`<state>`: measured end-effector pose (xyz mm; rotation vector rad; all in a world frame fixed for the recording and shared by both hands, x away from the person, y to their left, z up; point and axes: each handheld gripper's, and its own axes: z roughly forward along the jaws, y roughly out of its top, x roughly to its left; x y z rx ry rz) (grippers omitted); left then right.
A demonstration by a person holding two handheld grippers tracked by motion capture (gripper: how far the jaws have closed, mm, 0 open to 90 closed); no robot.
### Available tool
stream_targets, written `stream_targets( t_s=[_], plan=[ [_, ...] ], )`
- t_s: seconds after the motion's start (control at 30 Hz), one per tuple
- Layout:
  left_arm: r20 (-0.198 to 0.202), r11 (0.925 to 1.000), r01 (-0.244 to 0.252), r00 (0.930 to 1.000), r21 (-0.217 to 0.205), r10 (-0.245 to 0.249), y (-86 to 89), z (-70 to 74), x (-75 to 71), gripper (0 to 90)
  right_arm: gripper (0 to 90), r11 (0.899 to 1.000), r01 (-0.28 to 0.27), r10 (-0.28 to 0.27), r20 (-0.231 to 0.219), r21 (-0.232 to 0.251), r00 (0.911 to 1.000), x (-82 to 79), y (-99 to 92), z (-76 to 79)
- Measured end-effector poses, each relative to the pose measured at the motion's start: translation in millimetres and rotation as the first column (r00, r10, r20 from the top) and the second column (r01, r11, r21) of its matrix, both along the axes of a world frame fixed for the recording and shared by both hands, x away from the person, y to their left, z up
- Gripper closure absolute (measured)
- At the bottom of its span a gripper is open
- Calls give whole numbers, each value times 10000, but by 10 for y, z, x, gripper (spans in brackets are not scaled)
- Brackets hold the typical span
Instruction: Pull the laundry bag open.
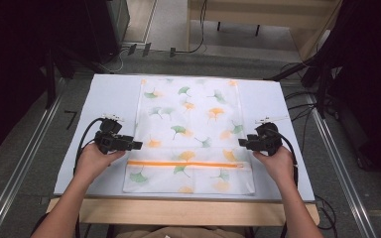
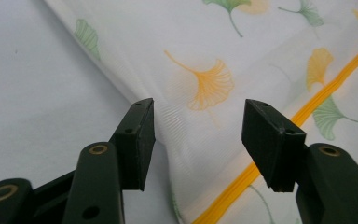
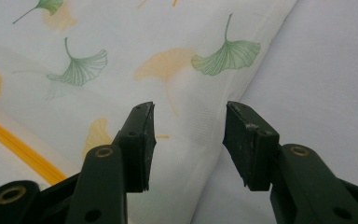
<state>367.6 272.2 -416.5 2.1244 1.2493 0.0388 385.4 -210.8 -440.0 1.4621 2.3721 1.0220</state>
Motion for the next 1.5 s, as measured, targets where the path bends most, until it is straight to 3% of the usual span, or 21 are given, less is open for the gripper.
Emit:
stream_targets(
  t_s=[0.27, 0.43, 1.0, 1.23, 1.5],
  plan=[
    [42, 9995, 311, 9995, -2, -311, -91, 50, -58, 389, 547, 9996, -79, 78, 35, 272, 10000, -191, -59, 49],
    [128, 9991, 429, 9990, -19, -429, -146, 98, -99, 388, 551, 9996, -218, 215, 149, 188, 9997, -286, -92, 47],
    [282, 9945, 1045, 9942, -115, -1041, -385, 139, -131, 374, 560, 9992, -409, 411, -404, 47, 9983, -499, -122, -68],
    [290, 9923, 1242, 9919, -42, -1240, -457, 120, -94, 373, 626, 9990, -450, 449, -702, 0, 9965, -588, -155, -119],
    [328, 9896, 1436, 9891, -72, -1433, -545, 114, -55, 375, 640, 9989, -393, 366, -979, -251, 9945, -625, -171, -169]
  ],
)
